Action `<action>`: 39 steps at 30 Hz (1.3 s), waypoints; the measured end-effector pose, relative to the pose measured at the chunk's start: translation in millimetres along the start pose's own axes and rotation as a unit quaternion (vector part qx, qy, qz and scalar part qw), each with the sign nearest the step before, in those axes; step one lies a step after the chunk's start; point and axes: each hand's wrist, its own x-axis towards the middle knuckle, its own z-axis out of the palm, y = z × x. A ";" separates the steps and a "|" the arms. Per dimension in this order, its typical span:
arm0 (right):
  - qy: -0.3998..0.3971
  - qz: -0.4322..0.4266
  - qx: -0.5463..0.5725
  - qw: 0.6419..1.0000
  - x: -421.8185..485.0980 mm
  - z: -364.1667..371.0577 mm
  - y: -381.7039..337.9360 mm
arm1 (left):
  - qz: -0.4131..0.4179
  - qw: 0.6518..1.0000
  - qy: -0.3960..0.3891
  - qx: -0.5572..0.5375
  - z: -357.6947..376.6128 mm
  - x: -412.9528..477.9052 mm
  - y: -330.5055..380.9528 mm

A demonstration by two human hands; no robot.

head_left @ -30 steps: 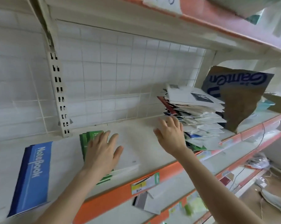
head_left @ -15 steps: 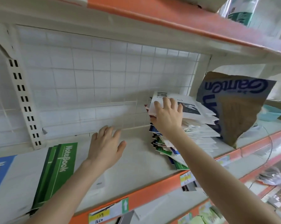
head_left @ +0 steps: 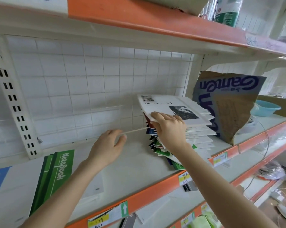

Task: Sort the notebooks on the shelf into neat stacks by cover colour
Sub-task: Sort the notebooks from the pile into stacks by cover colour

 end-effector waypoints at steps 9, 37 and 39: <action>-0.026 -0.145 0.143 0.979 -29.3 -29.0 2.4 | -0.287 0.706 -0.099 -0.639 -4.6 32.9 43.2; -0.288 0.404 0.473 0.728 -16.0 15.0 -35.5 | -0.228 0.743 0.215 -0.592 -42.5 -35.5 -37.5; -0.255 0.513 0.593 0.566 -17.5 20.0 -47.1 | -0.224 0.734 0.240 -0.594 -45.5 -41.5 -41.5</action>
